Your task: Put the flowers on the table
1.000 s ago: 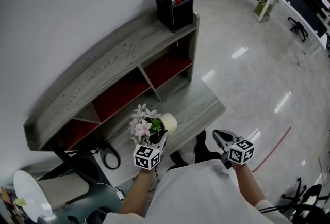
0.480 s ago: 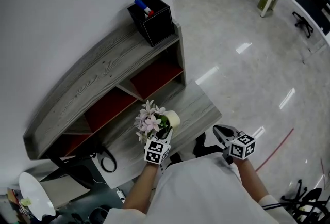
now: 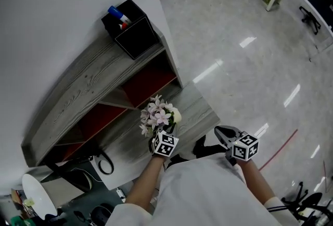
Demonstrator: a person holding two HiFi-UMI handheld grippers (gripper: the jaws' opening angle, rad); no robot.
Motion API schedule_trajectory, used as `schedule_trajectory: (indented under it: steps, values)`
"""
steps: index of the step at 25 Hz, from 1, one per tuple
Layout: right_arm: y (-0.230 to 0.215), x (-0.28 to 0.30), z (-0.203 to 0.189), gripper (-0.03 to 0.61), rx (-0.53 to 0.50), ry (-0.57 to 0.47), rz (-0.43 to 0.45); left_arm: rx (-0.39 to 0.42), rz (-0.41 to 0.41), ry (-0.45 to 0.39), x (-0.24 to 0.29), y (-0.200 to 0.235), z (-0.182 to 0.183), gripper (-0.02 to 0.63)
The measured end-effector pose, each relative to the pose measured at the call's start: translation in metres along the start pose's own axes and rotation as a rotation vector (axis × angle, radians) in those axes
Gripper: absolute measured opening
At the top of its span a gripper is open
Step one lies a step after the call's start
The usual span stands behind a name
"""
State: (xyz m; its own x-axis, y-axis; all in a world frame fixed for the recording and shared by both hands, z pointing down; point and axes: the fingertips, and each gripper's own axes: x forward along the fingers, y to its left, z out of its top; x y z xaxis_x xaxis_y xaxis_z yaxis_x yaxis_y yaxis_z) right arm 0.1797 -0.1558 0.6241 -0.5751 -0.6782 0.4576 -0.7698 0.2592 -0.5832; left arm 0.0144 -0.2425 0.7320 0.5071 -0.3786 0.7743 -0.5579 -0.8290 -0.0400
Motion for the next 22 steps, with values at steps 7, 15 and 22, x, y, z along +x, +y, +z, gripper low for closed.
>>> schedule_trajectory:
  steps: [7,15,22]
  values:
    - [-0.024,-0.004,-0.001,0.02,0.025,0.026,-0.003,0.065,0.008,0.11,0.054,0.005,0.0,0.048]
    - [-0.045,-0.003,-0.005,0.02,0.054,0.058,-0.015,0.127,0.0,0.211,0.109,0.012,-0.002,0.049]
    - [-0.053,0.008,0.002,0.02,0.063,0.061,-0.007,0.12,0.011,0.241,0.131,0.013,-0.002,0.049]
